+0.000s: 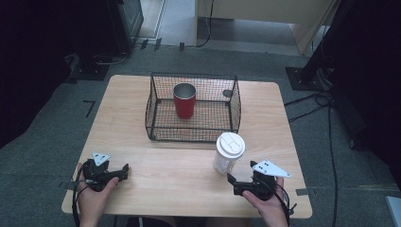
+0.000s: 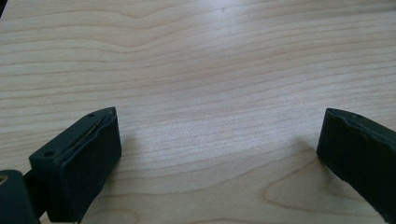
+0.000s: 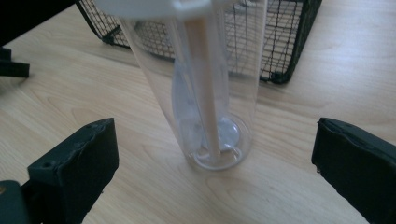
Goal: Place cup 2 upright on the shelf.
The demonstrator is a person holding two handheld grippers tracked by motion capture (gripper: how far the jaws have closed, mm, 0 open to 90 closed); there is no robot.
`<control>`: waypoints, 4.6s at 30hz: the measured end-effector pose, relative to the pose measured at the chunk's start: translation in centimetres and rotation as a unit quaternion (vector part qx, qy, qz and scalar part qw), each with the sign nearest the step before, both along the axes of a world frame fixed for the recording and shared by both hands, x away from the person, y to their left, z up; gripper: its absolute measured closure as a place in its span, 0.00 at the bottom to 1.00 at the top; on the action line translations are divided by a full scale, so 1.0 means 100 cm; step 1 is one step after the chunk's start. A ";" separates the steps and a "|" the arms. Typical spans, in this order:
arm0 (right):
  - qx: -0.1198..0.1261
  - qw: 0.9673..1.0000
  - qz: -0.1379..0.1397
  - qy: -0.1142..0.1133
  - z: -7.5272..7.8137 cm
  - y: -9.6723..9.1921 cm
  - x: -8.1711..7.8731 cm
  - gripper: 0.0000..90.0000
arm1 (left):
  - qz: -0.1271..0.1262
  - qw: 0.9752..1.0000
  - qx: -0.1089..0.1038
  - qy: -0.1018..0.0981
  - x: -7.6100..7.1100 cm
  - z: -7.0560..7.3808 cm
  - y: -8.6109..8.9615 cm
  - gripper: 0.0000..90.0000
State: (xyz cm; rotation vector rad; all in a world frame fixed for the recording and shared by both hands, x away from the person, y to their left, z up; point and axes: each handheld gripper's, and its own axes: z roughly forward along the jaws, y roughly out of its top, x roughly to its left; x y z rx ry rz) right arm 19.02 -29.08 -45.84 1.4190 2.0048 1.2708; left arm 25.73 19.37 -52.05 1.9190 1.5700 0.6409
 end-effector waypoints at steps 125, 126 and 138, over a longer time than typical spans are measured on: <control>0.052 0.969 -0.053 -0.236 0.072 0.084 0.044 0.18 | -0.019 1.000 0.000 0.000 0.000 0.000 -0.002 0.01; 0.057 0.969 -0.052 -0.235 0.073 0.084 0.045 0.18 | -0.019 1.000 0.001 0.000 0.000 0.000 -0.002 0.01; 0.058 0.965 -0.066 -0.246 0.082 0.087 0.058 0.18 | -0.021 1.000 0.000 0.000 0.000 0.000 -0.002 0.01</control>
